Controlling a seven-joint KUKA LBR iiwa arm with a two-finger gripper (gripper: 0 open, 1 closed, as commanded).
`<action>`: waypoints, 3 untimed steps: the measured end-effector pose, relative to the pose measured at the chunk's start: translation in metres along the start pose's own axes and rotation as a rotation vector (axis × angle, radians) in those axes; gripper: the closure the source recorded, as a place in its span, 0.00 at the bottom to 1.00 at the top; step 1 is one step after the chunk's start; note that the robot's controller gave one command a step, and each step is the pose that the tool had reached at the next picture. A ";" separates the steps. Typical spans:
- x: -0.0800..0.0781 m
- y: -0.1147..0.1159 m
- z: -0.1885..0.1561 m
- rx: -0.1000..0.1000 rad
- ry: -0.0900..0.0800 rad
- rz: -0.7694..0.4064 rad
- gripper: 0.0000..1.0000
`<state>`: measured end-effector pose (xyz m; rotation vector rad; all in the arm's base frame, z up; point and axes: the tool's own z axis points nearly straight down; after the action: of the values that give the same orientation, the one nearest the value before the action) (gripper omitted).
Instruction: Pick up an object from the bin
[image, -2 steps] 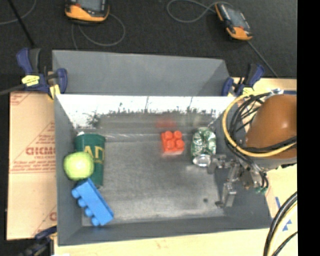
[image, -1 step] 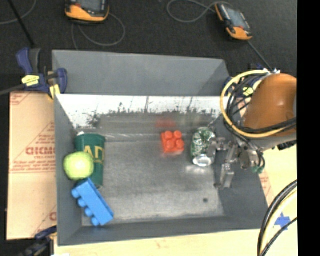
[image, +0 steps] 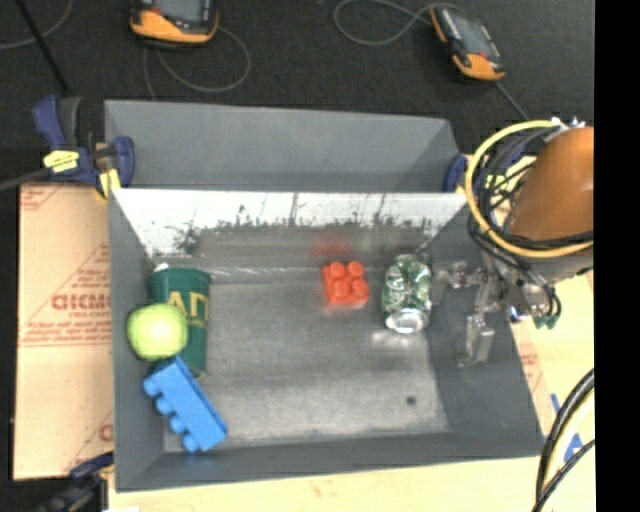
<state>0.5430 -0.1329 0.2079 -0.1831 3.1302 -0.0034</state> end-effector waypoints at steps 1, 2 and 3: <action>-0.030 -0.004 0.007 0.001 0.000 -0.041 0.00; -0.068 0.009 0.027 -0.001 -0.001 0.019 0.00; -0.075 0.006 0.036 -0.003 0.000 0.140 0.00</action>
Offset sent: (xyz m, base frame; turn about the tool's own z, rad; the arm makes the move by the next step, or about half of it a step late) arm 0.0684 0.0213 -0.0317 0.0212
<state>0.6174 -0.1183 0.1722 0.0357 3.1355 0.0024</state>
